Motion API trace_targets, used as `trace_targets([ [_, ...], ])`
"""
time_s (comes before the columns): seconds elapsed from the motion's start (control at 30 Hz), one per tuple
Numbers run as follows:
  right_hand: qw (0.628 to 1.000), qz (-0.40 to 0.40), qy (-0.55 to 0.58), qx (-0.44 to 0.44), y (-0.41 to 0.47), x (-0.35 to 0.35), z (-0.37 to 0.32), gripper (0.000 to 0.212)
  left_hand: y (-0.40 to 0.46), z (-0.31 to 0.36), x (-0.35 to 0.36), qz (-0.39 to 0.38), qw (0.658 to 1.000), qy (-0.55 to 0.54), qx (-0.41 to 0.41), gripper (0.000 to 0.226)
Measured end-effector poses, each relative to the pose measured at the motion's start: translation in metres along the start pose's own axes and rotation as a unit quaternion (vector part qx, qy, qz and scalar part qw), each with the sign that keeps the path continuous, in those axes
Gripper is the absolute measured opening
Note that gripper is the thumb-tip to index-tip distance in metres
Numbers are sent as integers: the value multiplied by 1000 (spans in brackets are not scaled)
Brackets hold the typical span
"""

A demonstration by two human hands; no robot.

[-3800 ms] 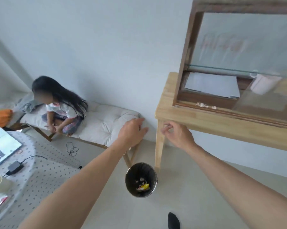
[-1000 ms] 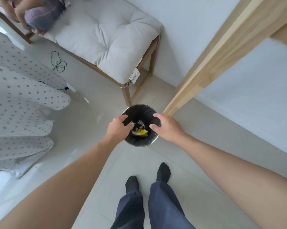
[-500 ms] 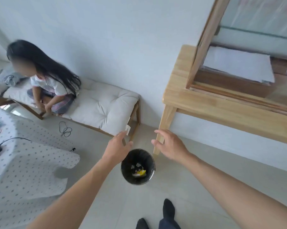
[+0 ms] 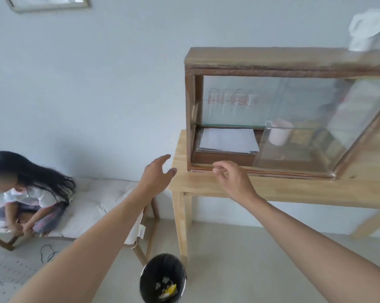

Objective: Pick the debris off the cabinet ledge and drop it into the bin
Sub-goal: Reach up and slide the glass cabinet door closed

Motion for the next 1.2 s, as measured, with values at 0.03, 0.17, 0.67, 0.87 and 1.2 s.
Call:
trace_targets([
  [0.03, 1000, 26, 1, 7, 2, -18, 6, 22, 8, 11, 6, -3, 1000, -7, 9, 66],
  [0.17, 992, 123, -6, 23, 8, -86, 33, 17, 33, 44, 32, -19, 997, -69, 27, 85],
  [0.67, 833, 200, -496, -143, 58, -180, 99, 102, 71, 60, 71, 73, 976, -197, 63, 63],
  [0.87, 808, 200, -523, -186, 74, -171, 100, 106, 71, 57, 80, 79, 975, -200, 61, 79],
  [1.2, 811, 185, -487, -265, 111, -76, 34, 116, 67, 60, 76, 77, 978, -188, 52, 82],
])
Point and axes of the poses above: each hand's wrist, its own y-axis towards the middle knuckle, its own x-axis out of the palm, z = x × y, the point moved 4 cm from there along y, towards the middle knuckle, and after that the axes turned 3 degrees about x, right-handed, at the moved point
